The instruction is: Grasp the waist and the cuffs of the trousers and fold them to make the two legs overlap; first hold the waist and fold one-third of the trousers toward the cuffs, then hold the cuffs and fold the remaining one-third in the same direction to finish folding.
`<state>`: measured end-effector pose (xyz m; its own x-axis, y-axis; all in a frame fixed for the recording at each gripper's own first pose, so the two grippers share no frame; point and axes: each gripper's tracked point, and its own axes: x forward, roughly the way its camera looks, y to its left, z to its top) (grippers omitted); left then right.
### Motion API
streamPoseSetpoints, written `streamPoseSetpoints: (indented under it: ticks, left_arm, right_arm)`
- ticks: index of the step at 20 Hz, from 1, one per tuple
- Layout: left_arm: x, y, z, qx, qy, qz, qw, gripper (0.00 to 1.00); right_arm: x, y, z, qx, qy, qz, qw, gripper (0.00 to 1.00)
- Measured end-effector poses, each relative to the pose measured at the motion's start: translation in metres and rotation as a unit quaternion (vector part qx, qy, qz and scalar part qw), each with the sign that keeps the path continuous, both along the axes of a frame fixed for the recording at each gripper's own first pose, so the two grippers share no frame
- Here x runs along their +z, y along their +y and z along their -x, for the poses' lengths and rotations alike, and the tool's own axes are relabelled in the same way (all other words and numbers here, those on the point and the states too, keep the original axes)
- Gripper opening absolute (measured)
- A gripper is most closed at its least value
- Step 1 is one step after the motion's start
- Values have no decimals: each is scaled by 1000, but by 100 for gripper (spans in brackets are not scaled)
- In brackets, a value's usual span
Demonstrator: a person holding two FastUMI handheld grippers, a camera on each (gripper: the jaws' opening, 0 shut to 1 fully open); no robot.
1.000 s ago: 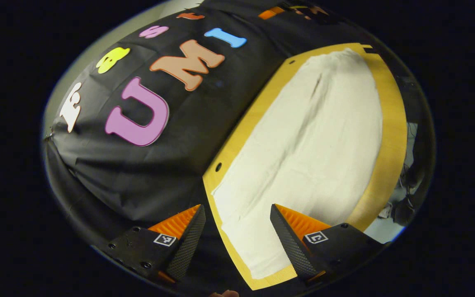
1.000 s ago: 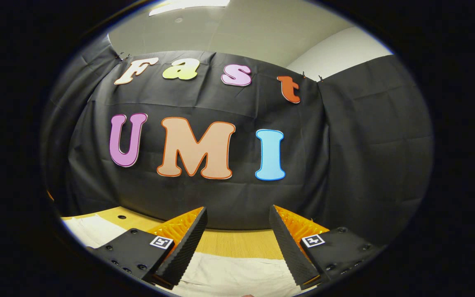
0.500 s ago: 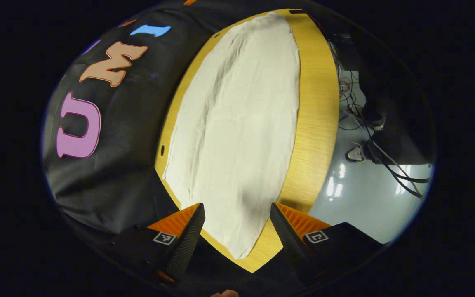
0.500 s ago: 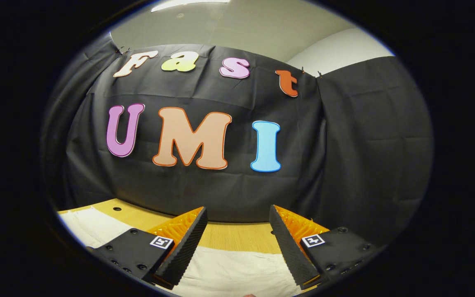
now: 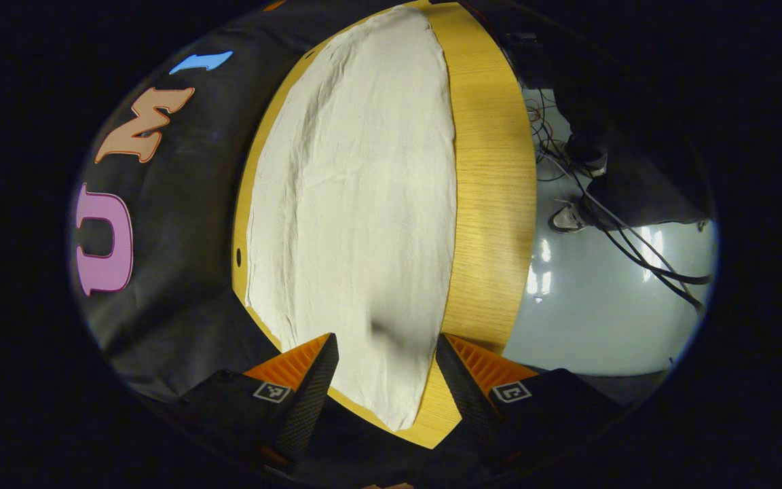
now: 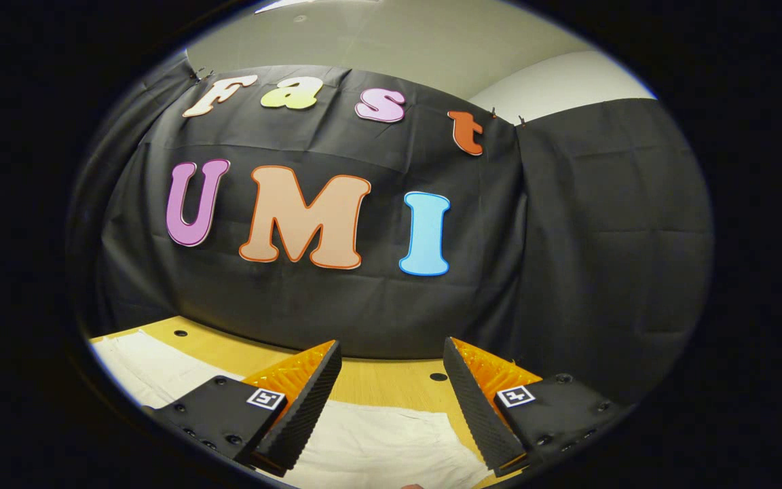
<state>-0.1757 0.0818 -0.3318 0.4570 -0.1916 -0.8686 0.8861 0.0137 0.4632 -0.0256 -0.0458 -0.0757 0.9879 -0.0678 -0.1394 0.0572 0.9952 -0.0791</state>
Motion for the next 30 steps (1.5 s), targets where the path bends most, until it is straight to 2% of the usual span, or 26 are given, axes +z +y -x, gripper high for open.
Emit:
streamPoseSetpoints:
  ticks: [7, 8, 10, 11, 13, 14, 15, 20, 22, 25, 27, 30]
  left_arm:
    - [-4, -5, -38, 5, -25, -2, 1000, 89]
    - [-12, -5, -38, 10, -9, -7, 1000, 88]
    - [-21, -5, -33, 14, -2, -14, 1000, 55]
    - [-21, -6, -31, 10, -6, -16, 1000, 27]
    - [-21, -5, -32, 19, -13, -13, 1000, 13]
    - [-24, -6, -31, 27, -11, -7, 1000, 14]
    - [-24, -7, -33, 33, -14, -4, 999, 7]
    - [-24, -7, -30, 45, -17, -2, 999, 0]
    - [-26, -6, -30, 51, -14, 2, 999, 0]
    - [-24, -6, -30, 42, -21, -7, 999, 0]
    - [-24, -7, -30, 36, -25, -12, 999, 0]
    - [-25, -6, -29, 45, -21, -11, 999, 0]
  right_arm:
    - [-11, -11, 3, -11, 13, 6, 1000, 97]
    - [-13, -12, 3, -11, 16, 8, 1000, 97]
    - [-15, -14, 5, -11, 21, 16, 1000, 98]
    - [-16, -17, 7, -11, 22, 25, 999, 97]
    - [-17, -23, 11, -10, 25, 44, 999, 98]
    - [-20, -26, 14, -8, 29, 55, 998, 98]
    - [-23, -29, 17, -6, 33, 66, 997, 98]
    - [-37, -41, 31, 19, 47, 138, 989, 98]
    - [-48, -45, 38, 42, 58, 182, 981, 98]
    - [-69, -51, 56, 87, 83, 254, 960, 97]
    - [-88, -49, 69, 125, 103, 297, 941, 97]
    - [-118, -51, 87, 181, 135, 359, 905, 97]
